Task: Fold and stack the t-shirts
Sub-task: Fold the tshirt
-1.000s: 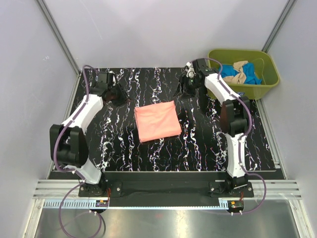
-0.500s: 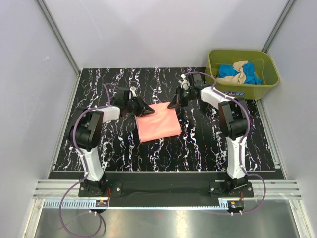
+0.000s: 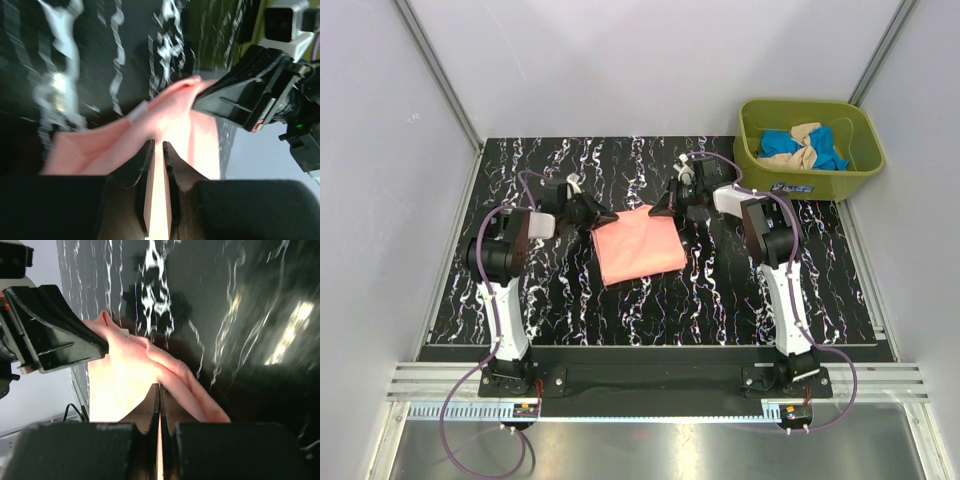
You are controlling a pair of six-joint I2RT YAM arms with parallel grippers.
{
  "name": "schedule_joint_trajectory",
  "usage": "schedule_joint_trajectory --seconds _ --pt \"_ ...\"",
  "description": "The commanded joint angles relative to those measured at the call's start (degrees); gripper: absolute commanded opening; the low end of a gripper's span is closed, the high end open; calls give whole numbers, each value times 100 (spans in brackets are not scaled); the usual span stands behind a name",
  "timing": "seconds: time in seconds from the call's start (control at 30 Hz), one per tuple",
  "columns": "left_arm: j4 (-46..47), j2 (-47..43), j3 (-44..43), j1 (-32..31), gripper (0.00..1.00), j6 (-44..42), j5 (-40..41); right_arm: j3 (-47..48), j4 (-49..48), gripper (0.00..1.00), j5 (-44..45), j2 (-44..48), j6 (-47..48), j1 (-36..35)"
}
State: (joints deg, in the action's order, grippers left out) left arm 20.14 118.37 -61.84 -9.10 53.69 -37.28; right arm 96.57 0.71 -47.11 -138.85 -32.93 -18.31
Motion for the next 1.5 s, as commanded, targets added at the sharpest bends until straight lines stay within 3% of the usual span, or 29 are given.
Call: schedule_joint_trajectory --seconds 0.0,0.33,0.47,0.57,0.67,0.7,0.73,0.83,0.93,1.27,1.47 --pt "-71 195 -345 189 17 -560 19 581 -204 1 237 -256 145 125" --pt "-1510 345 -1083 339 18 -1483 335 1512 1387 7 870 -652 629 196" --pt "-2583 -355 -1540 304 38 -2185 659 1847 2386 11 1291 -425 1024 187" --pt "-3068 -857 -1691 207 45 -2267 836 2242 3204 16 1634 -135 1394 196" --pt "-3349 -1438 -1506 58 52 -2362 862 2243 3637 37 1924 331 1605 187" --pt "-3454 -1674 -1358 23 56 -2407 1019 2104 3699 51 2038 610 1675 196" --pt "-3473 -1772 -1226 31 59 -2425 1073 2041 3769 58 2161 726 1745 196" --pt "-3516 -1826 -987 31 64 -2530 1161 1866 3884 70 2338 885 1904 196" --pt "-3692 -1380 -1311 14 73 -2670 1214 1970 3998 72 2417 710 1992 196" --pt "-3860 317 -3008 -188 56 -2838 1372 2094 4122 67 2989 350 2159 257" --pt "-3737 635 -3272 -355 50 -2697 1643 2128 3893 52 2629 139 2098 319"
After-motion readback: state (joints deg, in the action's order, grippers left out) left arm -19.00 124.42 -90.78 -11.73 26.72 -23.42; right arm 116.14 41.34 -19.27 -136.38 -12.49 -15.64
